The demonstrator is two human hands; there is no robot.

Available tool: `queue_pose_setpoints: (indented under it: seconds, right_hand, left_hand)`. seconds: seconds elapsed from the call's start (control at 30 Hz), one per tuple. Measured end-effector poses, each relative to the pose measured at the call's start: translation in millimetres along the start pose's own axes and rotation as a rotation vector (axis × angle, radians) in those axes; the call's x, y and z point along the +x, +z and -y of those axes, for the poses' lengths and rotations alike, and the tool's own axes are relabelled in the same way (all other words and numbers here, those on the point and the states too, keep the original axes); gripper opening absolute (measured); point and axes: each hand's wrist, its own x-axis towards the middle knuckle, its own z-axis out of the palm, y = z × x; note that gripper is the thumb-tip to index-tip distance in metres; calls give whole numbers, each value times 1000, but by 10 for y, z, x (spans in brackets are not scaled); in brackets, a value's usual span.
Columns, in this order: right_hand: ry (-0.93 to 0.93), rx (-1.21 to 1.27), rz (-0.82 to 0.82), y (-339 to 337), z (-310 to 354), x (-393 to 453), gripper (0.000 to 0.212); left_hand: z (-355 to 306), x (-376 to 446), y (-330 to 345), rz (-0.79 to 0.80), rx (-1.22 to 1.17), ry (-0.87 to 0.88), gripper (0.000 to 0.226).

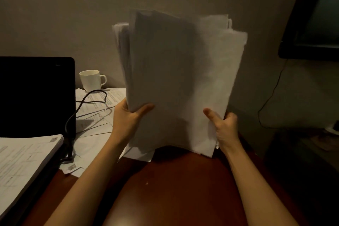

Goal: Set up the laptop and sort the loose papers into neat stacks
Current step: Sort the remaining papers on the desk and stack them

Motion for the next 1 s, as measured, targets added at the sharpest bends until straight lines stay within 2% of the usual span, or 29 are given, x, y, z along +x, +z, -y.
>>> queue_pose_setpoints:
  seconds: [0.23, 0.33, 0.37, 0.5, 0.6, 0.7, 0.8, 0.87, 0.93, 1.0]
  right_hand:
    - [-88, -124, 23, -20, 4, -8, 22]
    - [-172, -241, -41, -25, -32, 12, 49]
    - [-186, -245, -62, -18, -40, 13, 52]
    - [-247, -310, -158, 9, -26, 9, 25]
    - [-296, -343, -211, 39, 25, -38, 32]
    - [-302, -332, -264, 30, 22, -48, 53]
    - [-265, -334, -289, -15, 7, -2, 67]
    - [-254, -304, -289, -46, 1, 29, 62]
    - [-279, -271, -271, -49, 5, 39, 52]
    - [-317, -248, -275, -43, 17, 27, 44]
  left_hand:
    - [130, -155, 151, 78, 104, 47, 46]
    - [195, -196, 179, 44, 146, 95, 48]
    - [196, -198, 189, 39, 166, 112, 48]
    - [156, -171, 252, 15, 186, 153, 40]
    - [177, -154, 287, 4, 189, 157, 40]
    - [222, -168, 304, 31, 243, 168, 58]
    - [182, -178, 284, 93, 242, 155, 65]
    - [146, -155, 220, 114, 168, 165, 58]
    - [96, -124, 146, 69, 53, 139, 51]
    - [94, -81, 105, 47, -20, 98, 55]
